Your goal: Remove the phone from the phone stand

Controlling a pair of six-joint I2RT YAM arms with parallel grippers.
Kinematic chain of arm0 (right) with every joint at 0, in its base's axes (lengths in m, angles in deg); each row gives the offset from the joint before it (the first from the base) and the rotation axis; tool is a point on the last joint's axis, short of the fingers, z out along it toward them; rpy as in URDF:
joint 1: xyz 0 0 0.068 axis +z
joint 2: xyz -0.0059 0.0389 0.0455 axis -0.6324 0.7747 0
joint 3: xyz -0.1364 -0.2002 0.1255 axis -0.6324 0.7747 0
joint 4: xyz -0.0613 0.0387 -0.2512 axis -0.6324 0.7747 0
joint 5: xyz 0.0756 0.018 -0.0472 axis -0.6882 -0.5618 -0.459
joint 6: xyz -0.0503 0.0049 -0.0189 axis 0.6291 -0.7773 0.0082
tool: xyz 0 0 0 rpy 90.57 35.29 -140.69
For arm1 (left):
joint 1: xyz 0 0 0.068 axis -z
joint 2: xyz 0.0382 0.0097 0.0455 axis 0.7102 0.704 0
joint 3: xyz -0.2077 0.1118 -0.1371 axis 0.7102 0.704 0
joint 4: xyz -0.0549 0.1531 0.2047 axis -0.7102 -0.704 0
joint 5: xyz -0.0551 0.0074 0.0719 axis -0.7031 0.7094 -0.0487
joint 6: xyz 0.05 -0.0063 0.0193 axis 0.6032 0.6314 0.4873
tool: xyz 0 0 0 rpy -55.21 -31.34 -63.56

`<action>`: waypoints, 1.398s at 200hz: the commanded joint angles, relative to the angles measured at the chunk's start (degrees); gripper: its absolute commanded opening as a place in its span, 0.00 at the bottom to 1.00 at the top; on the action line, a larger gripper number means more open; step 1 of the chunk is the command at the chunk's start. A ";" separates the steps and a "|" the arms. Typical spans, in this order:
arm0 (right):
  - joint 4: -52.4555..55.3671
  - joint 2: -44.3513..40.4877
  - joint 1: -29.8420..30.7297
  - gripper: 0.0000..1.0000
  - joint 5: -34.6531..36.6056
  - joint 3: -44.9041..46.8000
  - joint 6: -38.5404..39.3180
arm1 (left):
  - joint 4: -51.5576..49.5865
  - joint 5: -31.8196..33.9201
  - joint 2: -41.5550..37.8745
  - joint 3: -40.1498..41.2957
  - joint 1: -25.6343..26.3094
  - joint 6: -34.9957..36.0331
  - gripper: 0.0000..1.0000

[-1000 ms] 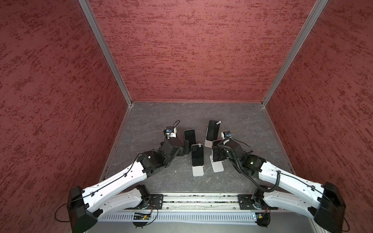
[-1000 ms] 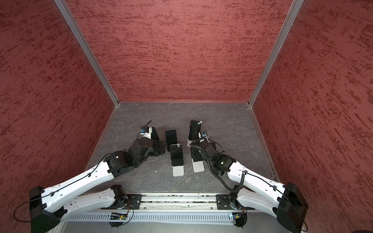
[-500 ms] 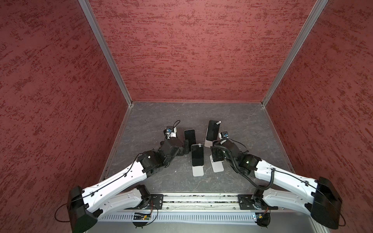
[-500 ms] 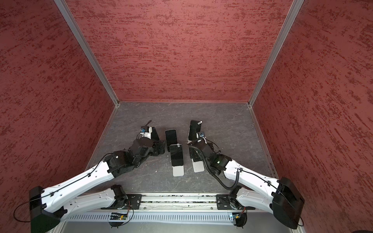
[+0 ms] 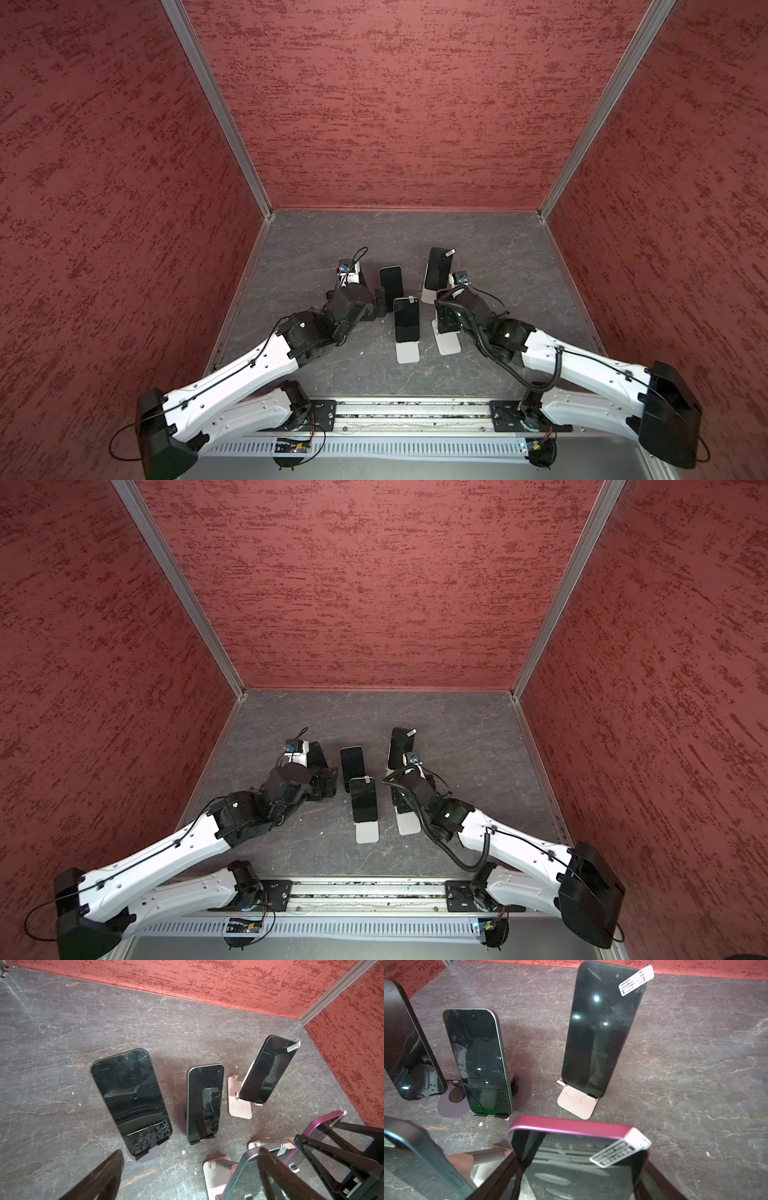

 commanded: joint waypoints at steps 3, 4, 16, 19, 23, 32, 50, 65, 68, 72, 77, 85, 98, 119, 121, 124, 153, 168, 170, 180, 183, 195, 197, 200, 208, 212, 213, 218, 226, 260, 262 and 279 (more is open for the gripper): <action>-0.89 0.25 0.85 0.71 2.06 -1.11 -0.60 | -0.42 0.80 -0.87 -0.93 0.26 1.02 0.99; -0.88 0.26 0.90 0.72 2.09 -1.12 -0.61 | -0.41 0.80 -0.91 -0.95 0.26 1.00 0.99; -0.70 0.32 1.03 0.70 2.35 -1.00 -0.71 | -0.31 0.71 -1.03 -0.90 0.28 0.99 0.99; -0.77 0.34 1.07 0.69 2.45 -0.92 -0.71 | -0.31 0.71 -1.04 -0.88 0.24 1.05 0.99; -0.72 0.33 1.11 0.69 2.54 -0.91 -0.78 | -0.25 0.76 -1.04 -0.84 0.26 1.06 0.99; -0.70 0.26 1.20 0.67 2.73 -0.76 -0.79 | -0.22 0.73 -1.13 -0.82 0.25 1.06 0.99; -1.11 -0.15 1.29 0.67 2.98 -0.31 -0.59 | -0.22 0.80 -1.31 -0.67 0.25 1.06 0.99; -2.17 -0.97 1.37 0.67 2.72 0.42 0.22 | -0.25 0.72 -1.35 -0.62 0.26 0.95 0.99; -2.45 -1.17 1.38 0.66 2.67 0.65 0.44 | -0.23 0.71 -1.32 -0.58 0.26 0.95 0.99; -2.77 -1.50 1.38 0.67 2.51 0.84 0.66 | -0.22 0.65 -1.37 -0.58 0.26 0.97 1.00; -3.12 -1.93 1.38 0.67 2.32 1.09 0.97 | -0.29 0.62 -1.39 -0.60 0.26 0.93 0.99; -3.84 -2.64 1.38 0.67 2.05 1.55 1.45 | -0.31 0.62 -1.39 -0.56 0.26 0.84 0.99; -4.67 -3.87 1.38 0.67 2.02 2.24 1.98 | -0.25 0.62 -1.48 -0.38 0.26 0.72 0.99; -5.19 -5.42 1.38 0.66 2.03 2.95 2.58 | -0.14 0.58 -1.57 -0.19 0.26 0.60 0.99; -5.22 -5.56 1.38 0.66 2.03 2.99 2.66 | -0.14 0.59 -1.57 -0.20 0.28 0.62 0.99; -5.22 -5.73 1.38 0.66 1.95 3.00 2.75 | -0.14 0.55 -1.57 -0.24 0.26 0.62 0.99; -5.21 -7.24 1.38 0.66 1.59 3.26 2.76 | -0.14 0.54 -1.74 -0.23 0.33 0.62 0.99; -5.17 -7.97 1.38 0.65 1.31 3.18 2.67 | -0.05 0.64 -1.83 -0.09 0.27 0.59 0.99; -5.19 -8.06 1.38 0.65 1.32 3.18 2.73 | -0.05 0.63 -1.83 -0.09 0.24 0.62 0.99; -4.93 -8.43 1.38 0.65 1.36 2.89 2.56 | -0.05 0.62 -1.92 0.04 0.28 0.62 0.99; -4.79 -8.51 1.38 0.65 1.41 2.79 2.50 | 0.00 0.62 -2.00 0.08 0.26 0.62 0.99; -3.89 -8.77 1.38 0.65 1.77 2.22 2.28 | -0.05 0.67 -2.04 0.14 0.27 0.62 0.99; -3.77 -8.79 1.38 0.65 1.86 2.10 2.17 | -0.05 0.64 -2.04 0.12 0.33 0.62 0.99; -3.46 -8.79 1.38 0.65 2.05 1.92 2.07 | -0.05 0.63 -2.12 0.14 0.35 0.62 0.99; -2.67 -8.90 1.38 0.65 2.58 1.47 1.81 | -0.04 0.67 -2.25 0.22 0.28 0.62 0.99; -2.31 -8.96 1.38 0.65 2.85 1.19 1.67 | 0.03 0.63 -2.33 0.25 0.33 0.62 1.00; -2.25 -8.97 1.38 0.65 2.93 1.13 1.71 | 0.04 0.63 -2.35 0.25 0.34 0.62 1.00; -1.75 -9.05 1.38 0.65 3.19 0.85 1.66 | 0.12 0.64 -2.44 0.33 0.34 0.66 0.99; -1.10 -9.14 1.38 0.65 3.55 0.34 1.63 | 0.33 0.58 -2.62 0.43 0.34 0.80 0.99; 1.33 -10.52 1.38 0.65 4.46 -0.92 1.01 | 2.67 -1.58 -3.75 1.42 0.35 1.77 1.00; 1.55 -10.65 1.38 0.65 4.60 -1.01 0.97 | 2.85 -1.71 -3.83 1.47 0.35 1.83 0.99; 3.52 -11.62 1.38 0.65 5.65 -1.80 0.70 | 3.96 -2.53 -4.36 2.18 0.35 1.75 1.00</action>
